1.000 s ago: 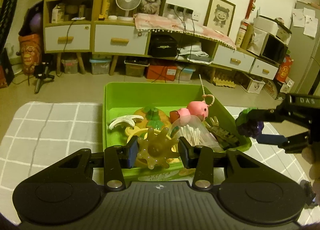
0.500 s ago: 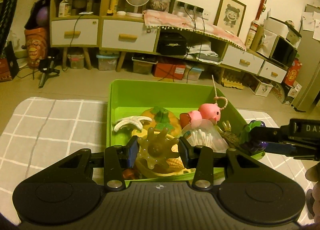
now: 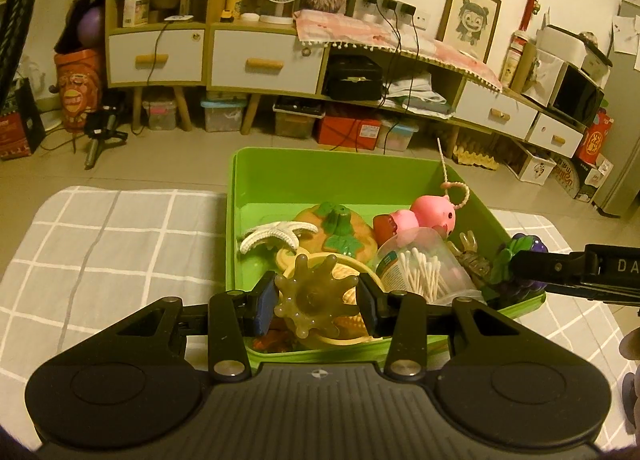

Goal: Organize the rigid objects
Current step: 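Carry the hand toy with the left tool while the right tool carries the grapes over the tub, then open the left tool over the tub while the right tool releases the grapes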

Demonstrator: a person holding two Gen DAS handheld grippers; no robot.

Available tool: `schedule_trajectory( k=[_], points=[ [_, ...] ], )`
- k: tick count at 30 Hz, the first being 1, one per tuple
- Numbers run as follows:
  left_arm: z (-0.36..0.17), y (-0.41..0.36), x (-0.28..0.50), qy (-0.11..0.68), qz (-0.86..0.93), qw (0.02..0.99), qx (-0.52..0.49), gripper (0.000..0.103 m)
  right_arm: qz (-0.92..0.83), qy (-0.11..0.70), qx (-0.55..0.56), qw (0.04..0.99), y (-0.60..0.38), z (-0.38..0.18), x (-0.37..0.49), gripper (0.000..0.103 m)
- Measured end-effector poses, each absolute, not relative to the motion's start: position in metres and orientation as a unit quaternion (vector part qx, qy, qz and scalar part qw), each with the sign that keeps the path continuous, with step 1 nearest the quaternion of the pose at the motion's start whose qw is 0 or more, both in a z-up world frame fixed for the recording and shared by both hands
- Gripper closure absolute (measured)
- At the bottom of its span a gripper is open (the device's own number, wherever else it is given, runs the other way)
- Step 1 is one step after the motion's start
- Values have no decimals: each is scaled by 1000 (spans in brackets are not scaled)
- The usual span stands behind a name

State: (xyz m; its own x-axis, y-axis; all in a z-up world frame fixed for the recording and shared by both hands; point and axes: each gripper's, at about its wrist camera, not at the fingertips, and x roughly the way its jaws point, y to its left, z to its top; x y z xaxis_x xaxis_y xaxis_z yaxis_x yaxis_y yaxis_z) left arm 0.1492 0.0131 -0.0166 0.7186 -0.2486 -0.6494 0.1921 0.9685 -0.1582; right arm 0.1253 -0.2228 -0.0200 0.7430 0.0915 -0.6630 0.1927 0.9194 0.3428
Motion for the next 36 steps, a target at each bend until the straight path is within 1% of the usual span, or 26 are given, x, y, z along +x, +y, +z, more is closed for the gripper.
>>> schedule_trajectory(
  k=[8,9,11,14,19,23,27,28,33,36],
  points=[
    [-18,12,150,356,-119,926,-36,54,-31,355,189,915,-224,-20,126,67],
    [-18,12,149,353,-121,927,-37,52,-31,353,191,915,-224,-20,126,67],
    [-17,12,148,349,-131,927,-44,28,-34,347,197,916,-227,-19,125,65],
    [-14,9,145,340,-138,930,-34,25,-36,343,212,914,-232,-16,124,62],
    [-12,6,142,342,-138,929,-30,19,-46,337,230,912,-239,-12,121,61],
    [-9,4,136,351,-137,926,-28,16,-50,336,242,909,-242,-8,114,60],
    [-5,5,123,363,-133,922,-25,11,-50,343,263,901,-244,-4,101,56],
    [-3,5,119,366,-133,921,-26,9,-51,347,265,898,-244,-2,99,56],
    [6,4,97,371,-117,921,-22,4,-52,356,276,891,-238,9,77,55],
    [10,4,85,377,-93,921,-18,2,-55,361,267,892,-230,16,59,48]
  ],
)
